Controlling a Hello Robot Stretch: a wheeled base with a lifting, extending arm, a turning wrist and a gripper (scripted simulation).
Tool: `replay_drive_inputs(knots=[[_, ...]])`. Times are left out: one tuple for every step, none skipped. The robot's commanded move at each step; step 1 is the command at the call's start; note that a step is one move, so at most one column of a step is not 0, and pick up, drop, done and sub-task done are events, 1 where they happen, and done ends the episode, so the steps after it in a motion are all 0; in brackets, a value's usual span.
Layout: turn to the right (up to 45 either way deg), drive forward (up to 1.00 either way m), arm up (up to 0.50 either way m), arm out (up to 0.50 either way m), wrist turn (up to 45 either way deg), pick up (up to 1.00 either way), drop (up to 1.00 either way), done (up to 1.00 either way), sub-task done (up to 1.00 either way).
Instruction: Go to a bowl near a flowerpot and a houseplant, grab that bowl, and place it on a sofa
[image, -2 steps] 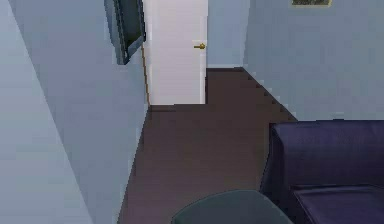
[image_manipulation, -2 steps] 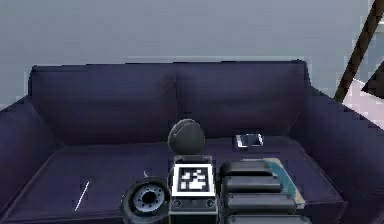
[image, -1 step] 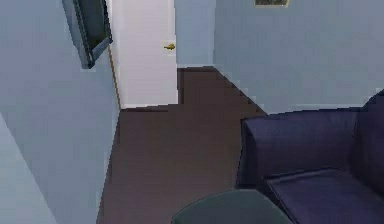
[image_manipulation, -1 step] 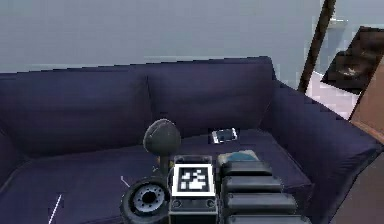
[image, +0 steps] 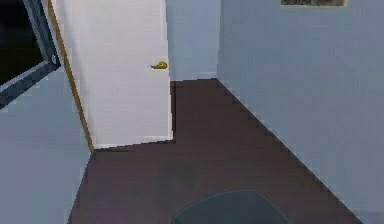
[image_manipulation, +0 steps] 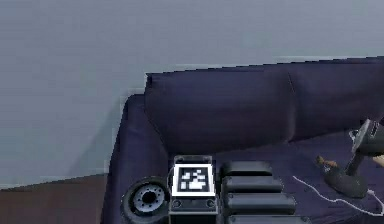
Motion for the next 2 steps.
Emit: replay_drive_inputs(knots=[[9.0, 0.00, 0.00, 0.00, 0.0, 0.00, 0.00, 0.00, 0.00], [3.0, 0.00, 0.00, 0.00, 0.0, 0.00, 0.00, 0.00, 0.00]])
